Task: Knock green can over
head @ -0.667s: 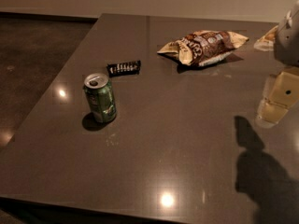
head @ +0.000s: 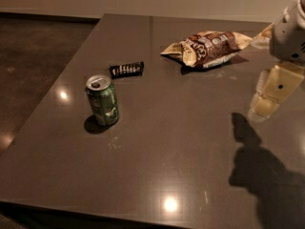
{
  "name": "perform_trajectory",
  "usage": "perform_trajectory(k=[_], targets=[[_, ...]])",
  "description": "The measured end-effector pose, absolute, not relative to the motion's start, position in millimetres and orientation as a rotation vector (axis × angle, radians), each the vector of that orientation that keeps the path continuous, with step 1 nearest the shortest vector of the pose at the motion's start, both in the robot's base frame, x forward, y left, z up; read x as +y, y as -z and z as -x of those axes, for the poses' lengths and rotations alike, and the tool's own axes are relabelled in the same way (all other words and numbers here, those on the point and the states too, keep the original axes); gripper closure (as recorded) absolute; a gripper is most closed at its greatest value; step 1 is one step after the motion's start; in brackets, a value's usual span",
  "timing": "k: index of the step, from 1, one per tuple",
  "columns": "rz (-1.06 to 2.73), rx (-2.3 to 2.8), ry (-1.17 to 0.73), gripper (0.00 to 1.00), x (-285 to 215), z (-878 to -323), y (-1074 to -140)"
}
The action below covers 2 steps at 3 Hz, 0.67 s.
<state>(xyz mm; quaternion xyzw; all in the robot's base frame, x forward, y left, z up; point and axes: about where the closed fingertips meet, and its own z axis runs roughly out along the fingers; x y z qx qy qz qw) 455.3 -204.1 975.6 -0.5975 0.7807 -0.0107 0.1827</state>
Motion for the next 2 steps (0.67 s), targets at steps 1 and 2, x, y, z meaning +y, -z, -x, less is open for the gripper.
perform_trajectory(k=[1, 2], targets=[[1.660, 2.152, -0.026, 0.00, -169.1, -485.6, -966.4], [1.620, 2.099, -0.127, 0.00, -121.8, -520.2, -948.3]])
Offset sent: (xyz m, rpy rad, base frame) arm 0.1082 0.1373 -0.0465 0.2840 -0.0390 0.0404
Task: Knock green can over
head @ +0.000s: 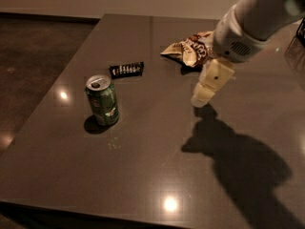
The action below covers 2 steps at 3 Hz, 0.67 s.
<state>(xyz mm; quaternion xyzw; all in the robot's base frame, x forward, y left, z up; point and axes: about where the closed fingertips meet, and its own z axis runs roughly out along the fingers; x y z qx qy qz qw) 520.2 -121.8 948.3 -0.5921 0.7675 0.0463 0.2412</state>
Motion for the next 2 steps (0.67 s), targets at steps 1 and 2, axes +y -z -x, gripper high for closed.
perform_trajectory(k=[1, 2], targets=[[1.615, 2.012, -0.243, 0.00, -76.4, -538.3, -933.2], [1.653, 1.883, -0.362, 0.00, -36.3, -540.0, -921.1]])
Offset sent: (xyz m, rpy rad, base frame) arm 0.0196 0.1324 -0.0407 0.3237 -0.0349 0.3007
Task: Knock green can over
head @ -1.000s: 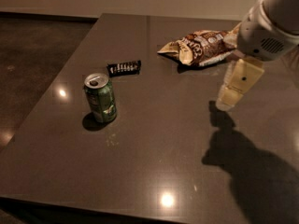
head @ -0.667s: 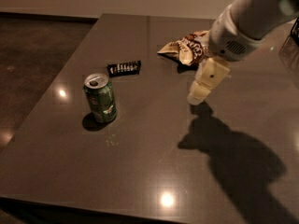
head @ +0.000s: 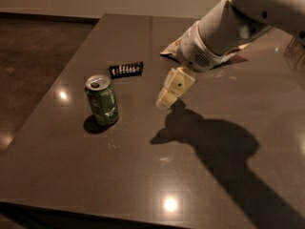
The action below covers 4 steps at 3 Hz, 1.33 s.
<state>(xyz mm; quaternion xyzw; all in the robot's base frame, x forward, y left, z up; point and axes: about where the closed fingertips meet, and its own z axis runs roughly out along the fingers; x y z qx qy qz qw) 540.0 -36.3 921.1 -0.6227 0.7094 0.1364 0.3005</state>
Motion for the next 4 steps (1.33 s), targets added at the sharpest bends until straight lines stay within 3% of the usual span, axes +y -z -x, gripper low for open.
perform_trajectory(k=[4], targets=[[1.863, 1.566, -0.644, 0.00, 67.3, -515.3, -892.2]])
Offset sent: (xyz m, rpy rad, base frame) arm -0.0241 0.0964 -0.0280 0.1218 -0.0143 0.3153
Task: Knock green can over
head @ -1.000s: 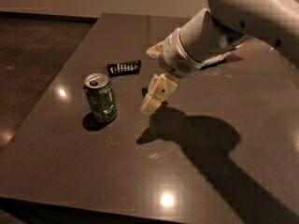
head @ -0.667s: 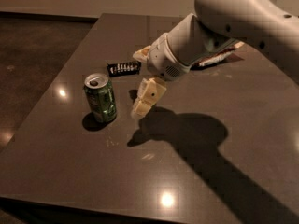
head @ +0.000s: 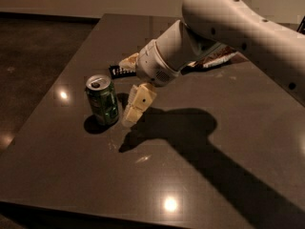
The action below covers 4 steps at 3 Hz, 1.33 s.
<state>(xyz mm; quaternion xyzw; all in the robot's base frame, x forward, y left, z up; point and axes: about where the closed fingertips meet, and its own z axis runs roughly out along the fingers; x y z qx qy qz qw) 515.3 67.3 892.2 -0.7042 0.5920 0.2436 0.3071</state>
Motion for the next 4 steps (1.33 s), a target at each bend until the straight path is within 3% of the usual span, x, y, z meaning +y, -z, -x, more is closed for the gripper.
perform_trajectory(k=[1, 2, 4], targets=[[1.894, 1.534, -0.690, 0.00, 80.9, -515.1, -891.0], [1.946, 1.491, -0.732, 0.18, 95.6, -513.2, -891.6], [2.000, 1.446, -0.795, 0.65, 104.2, -509.2, -893.8]])
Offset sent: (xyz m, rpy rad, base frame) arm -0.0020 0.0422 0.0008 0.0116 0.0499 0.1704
